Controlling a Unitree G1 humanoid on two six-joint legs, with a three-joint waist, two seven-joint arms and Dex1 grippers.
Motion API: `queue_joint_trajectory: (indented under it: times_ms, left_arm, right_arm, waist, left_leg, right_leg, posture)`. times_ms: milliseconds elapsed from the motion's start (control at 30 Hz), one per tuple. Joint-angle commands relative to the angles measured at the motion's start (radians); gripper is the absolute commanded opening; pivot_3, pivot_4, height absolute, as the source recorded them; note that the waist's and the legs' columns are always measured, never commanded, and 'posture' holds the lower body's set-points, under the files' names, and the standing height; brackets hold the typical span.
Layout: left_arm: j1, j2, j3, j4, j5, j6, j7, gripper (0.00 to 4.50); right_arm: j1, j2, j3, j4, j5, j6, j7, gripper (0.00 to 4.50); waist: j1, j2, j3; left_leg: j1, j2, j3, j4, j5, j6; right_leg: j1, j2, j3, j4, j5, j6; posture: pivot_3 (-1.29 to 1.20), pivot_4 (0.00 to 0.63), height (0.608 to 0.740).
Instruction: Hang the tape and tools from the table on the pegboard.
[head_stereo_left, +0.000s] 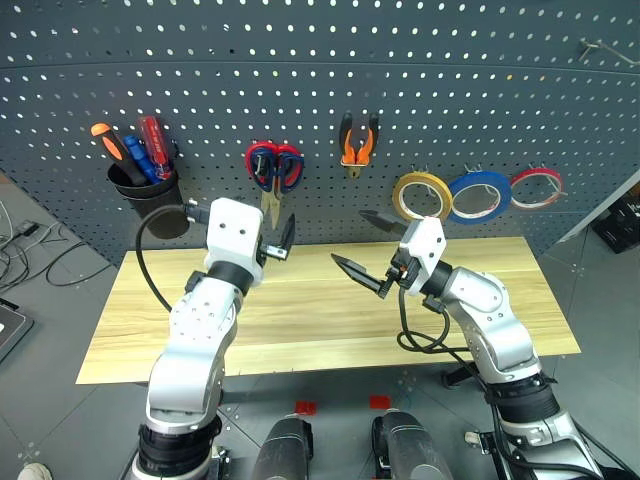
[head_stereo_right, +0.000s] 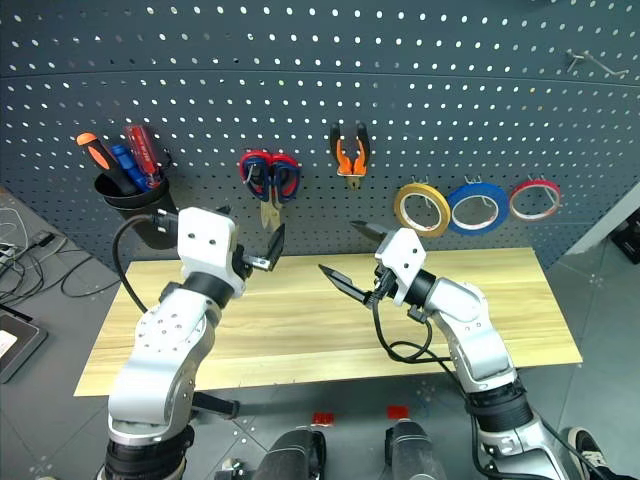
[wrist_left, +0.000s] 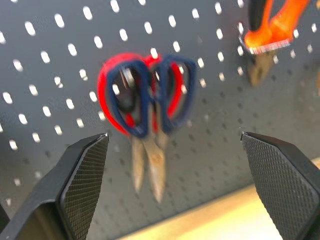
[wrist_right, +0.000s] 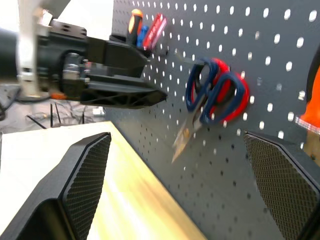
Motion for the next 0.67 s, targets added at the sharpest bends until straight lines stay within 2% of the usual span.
queue_joint_trajectory:
  times_ms: [33,267,400,667]
  left_arm:
    - [0.063,-0.025,0.011,-0.014,-0.002,-0.012,0.016,4.48]
    - [0.13,-0.06,0.155,0.161,-0.061,-0.054,0.022,4.48]
    - [0.128,-0.059,0.174,0.269,-0.057,-0.123,0.022,4.48]
    - [0.092,-0.082,0.168,0.376,-0.054,-0.189,0.04,4.48]
  right_arm:
    - [0.027,0.014,-0.033,-0.034,-0.024,0.071,-0.101,4.5]
    - [0.062,0.022,-0.137,0.093,-0.104,0.24,-0.339,4.5]
    - [0.044,0.06,-0.212,0.18,-0.111,0.326,-0.472,4.5]
    - [0.035,0.117,-0.255,0.243,-0.116,0.375,-0.591,4.5]
  waist:
    - [0.0,0.0,0.0]
    - [0.012,0.0,-0.001]
    - [0.017,0.0,-0.001]
    - [0.016,0.001,-0.006]
  left_leg:
    - [0.0,0.0,0.0,0.0,0.0,0.0]
    - [0.001,0.0,0.001,0.0,0.0,0.001]
    - [0.001,0.0,0.002,0.0,0.0,0.001]
    - [0.001,0.0,0.003,0.0,-0.001,0.001]
  right_leg:
    - [0.0,0.0,0.0,0.0,0.0,0.0]
    - [0.001,0.0,0.0,0.0,0.0,0.0]
    - [0.001,0.0,0.0,0.0,0.0,0.0]
    - [0.001,0.0,0.0,0.0,0.0,0.0]
  posture:
    - [-0.11,0.18,0.74]
    - [-0.1,0.176,0.74]
    - [-0.1,0.176,0.74]
    - [-0.12,0.164,0.74]
